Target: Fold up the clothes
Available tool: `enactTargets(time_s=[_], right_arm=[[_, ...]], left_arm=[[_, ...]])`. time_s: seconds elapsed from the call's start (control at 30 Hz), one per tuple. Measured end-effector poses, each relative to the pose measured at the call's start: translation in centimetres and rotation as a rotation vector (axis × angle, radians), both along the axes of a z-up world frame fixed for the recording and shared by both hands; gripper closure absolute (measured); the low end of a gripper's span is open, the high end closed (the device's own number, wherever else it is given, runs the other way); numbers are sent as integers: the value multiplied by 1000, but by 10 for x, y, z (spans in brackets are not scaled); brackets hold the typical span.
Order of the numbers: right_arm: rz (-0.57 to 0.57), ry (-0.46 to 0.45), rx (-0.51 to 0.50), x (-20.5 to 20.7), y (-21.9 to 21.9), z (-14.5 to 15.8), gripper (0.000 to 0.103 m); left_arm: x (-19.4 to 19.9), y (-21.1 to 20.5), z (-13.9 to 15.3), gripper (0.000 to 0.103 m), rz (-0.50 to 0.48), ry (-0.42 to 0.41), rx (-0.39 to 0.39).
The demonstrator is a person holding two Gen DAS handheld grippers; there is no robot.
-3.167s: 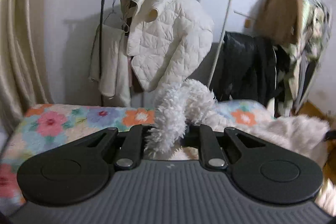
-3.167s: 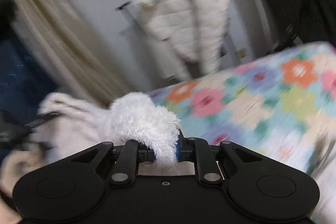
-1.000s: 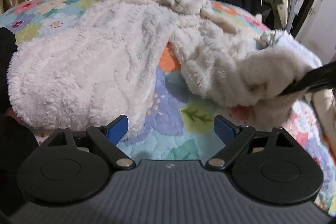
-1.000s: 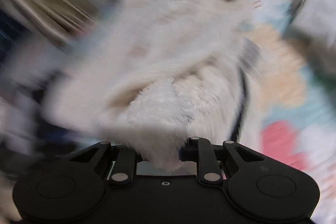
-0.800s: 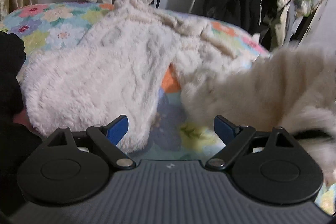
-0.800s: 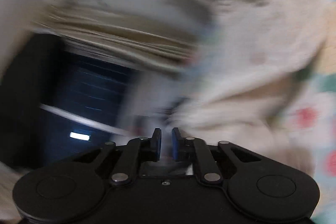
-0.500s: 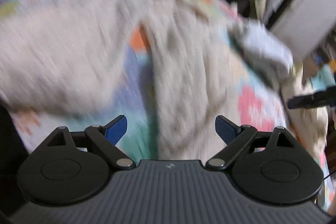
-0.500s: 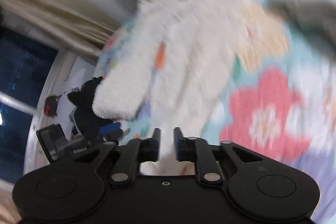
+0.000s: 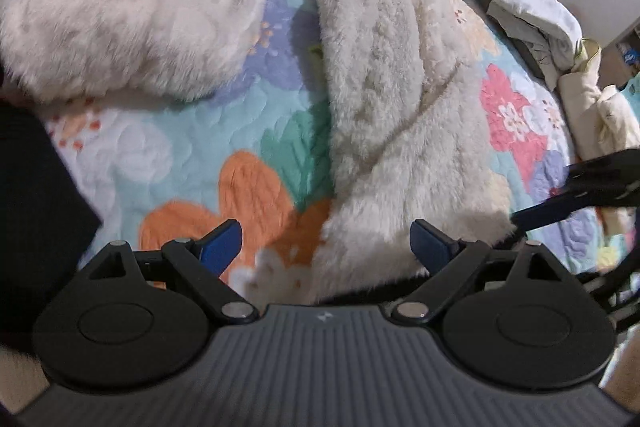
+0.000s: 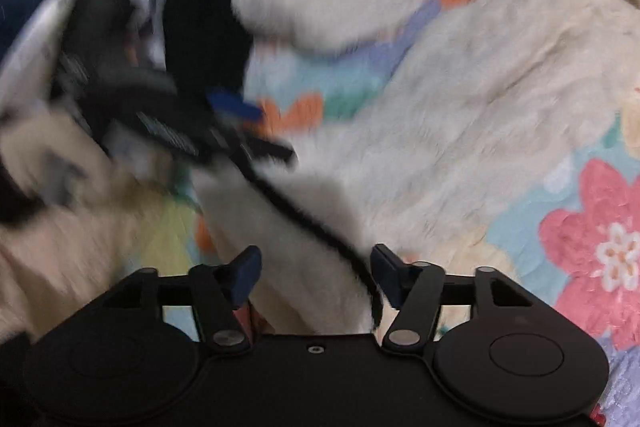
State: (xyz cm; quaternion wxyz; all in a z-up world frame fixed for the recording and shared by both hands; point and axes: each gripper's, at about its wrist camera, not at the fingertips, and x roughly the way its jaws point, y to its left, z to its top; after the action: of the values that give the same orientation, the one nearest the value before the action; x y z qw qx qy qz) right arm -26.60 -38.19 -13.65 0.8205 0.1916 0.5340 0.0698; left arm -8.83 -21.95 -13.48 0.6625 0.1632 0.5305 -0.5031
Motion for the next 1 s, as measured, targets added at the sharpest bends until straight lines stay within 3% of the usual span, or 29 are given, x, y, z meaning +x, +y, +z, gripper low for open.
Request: enactTargets(time_s=[0.07, 0.1, 0.13, 0.23, 0.3, 0.4, 0.47, 0.5, 0.57, 0.6, 0.63, 0.67, 0.73, 0.8, 0.9, 1.0], right_arm=[[9, 61, -71, 1, 6, -17, 39], [4, 79, -100, 1, 7, -22, 74], [-3, 95, -127, 1, 7, -28, 88], [-218, 45, -48, -28, -9, 7, 90], [-311, 74, -259, -59, 1, 40, 90], [-477, 253, -391, -98, 3, 48, 89], [-470, 330, -315, -97, -3, 37, 87], [-443, 372, -301, -93, -5, 31, 81], [-412, 394, -324, -93, -4, 38, 78], [-397, 403, -333, -93, -4, 41, 70], [-395, 379, -273, -102, -3, 55, 55], [-392, 354, -213, -110, -3, 69, 49], [-365, 283, -123, -118, 9, 92, 47], [-328, 222, -104, -114, 17, 108, 46], [-324, 111, -172, -91, 13, 117, 33], [-348, 88, -199, -68, 6, 87, 32]], left_arm=[[-3, 6, -2, 11, -9, 5, 19], [-6, 8, -3, 11, -22, -4, 28], [-8, 9, -2, 11, -34, -11, 29], [-12, 9, 3, 11, -66, 41, -6], [-16, 6, 6, 11, -98, 80, -34], [-30, -7, 3, 11, -159, 71, -23], [-37, -18, -5, 12, -194, 48, 19], [-37, -20, -6, 12, -194, 27, 42], [-28, -17, -3, 12, -158, -33, 46], [-21, -13, 1, 12, -130, -62, 36], [-12, -6, 4, 12, -92, -86, 23], [-1, 0, 8, 12, -39, -120, 18], [23, 13, 14, 12, 75, -209, 12], [51, 23, 19, 12, 188, -276, -2], [86, 29, 22, 11, 287, -331, -26], [99, 22, 17, 11, 236, -438, -54]])
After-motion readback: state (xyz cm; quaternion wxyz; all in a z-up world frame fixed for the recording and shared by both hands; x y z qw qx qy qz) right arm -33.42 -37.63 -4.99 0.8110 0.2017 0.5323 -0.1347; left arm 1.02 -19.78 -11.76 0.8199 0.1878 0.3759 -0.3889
